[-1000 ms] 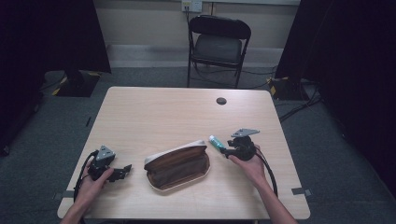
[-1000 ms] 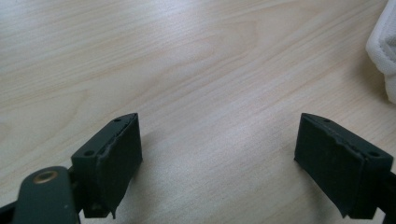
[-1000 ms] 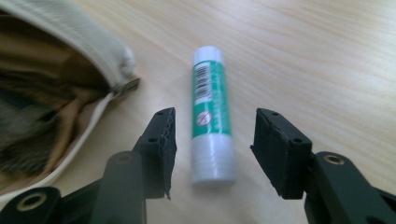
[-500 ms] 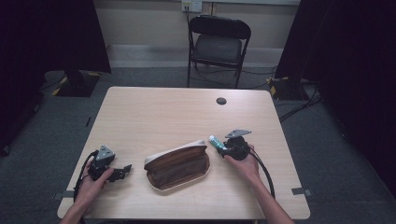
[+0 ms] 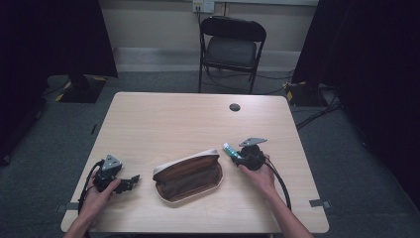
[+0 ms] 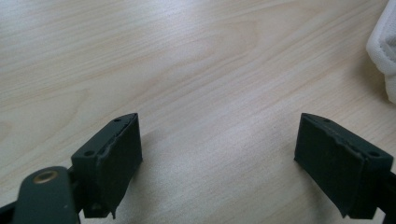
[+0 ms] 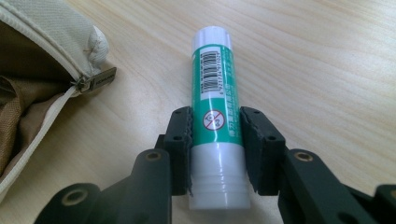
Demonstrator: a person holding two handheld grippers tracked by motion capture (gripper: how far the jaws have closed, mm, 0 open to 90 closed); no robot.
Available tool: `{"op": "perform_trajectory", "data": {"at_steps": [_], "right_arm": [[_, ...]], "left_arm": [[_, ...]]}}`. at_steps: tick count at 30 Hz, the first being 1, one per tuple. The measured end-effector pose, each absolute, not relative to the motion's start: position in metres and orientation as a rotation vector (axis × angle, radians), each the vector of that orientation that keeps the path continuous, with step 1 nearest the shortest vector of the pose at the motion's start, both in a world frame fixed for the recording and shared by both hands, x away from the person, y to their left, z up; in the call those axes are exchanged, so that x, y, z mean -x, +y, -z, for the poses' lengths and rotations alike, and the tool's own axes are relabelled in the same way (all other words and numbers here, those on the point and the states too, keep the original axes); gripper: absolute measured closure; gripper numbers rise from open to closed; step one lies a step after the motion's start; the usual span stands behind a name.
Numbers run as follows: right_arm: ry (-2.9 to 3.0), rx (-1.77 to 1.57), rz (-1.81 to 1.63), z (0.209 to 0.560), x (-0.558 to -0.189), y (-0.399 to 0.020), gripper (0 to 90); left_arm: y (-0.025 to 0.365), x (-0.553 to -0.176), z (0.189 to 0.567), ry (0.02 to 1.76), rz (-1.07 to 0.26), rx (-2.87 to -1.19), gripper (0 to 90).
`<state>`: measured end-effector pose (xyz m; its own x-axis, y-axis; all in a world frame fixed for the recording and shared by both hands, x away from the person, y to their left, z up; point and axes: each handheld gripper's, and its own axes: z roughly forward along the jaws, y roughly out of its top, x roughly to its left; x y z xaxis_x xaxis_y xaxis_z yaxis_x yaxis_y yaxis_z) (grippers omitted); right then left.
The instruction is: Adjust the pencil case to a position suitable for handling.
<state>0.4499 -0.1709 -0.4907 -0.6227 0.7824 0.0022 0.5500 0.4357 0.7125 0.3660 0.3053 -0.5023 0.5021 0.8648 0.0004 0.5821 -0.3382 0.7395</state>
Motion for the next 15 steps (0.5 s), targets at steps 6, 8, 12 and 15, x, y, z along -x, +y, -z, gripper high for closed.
{"op": "perform_trajectory", "data": {"at_steps": [6, 8, 12, 15], "right_arm": [[2.357, -1.181, -0.993, 0.4896, -0.4468, -0.1742, 65.7], [2.359, -1.189, -1.001, 0.4888, -0.4467, -0.1746, 65.7], [2.364, -1.192, -1.045, 0.4842, -0.4468, -0.1757, 65.7], [2.371, -1.182, -1.066, 0.4806, -0.4462, -0.1755, 65.7]], "left_arm": [[0.3053, -0.3659, 0.5022, 1.18, -0.523, -2.053, 14.5], [0.3053, -0.3659, 0.5022, 1.18, -0.523, -2.053, 14.5], [0.3053, -0.3656, 0.5022, 1.181, -0.524, -2.053, 14.5], [0.3053, -0.3656, 0.5023, 1.181, -0.524, -2.053, 14.5]]}}
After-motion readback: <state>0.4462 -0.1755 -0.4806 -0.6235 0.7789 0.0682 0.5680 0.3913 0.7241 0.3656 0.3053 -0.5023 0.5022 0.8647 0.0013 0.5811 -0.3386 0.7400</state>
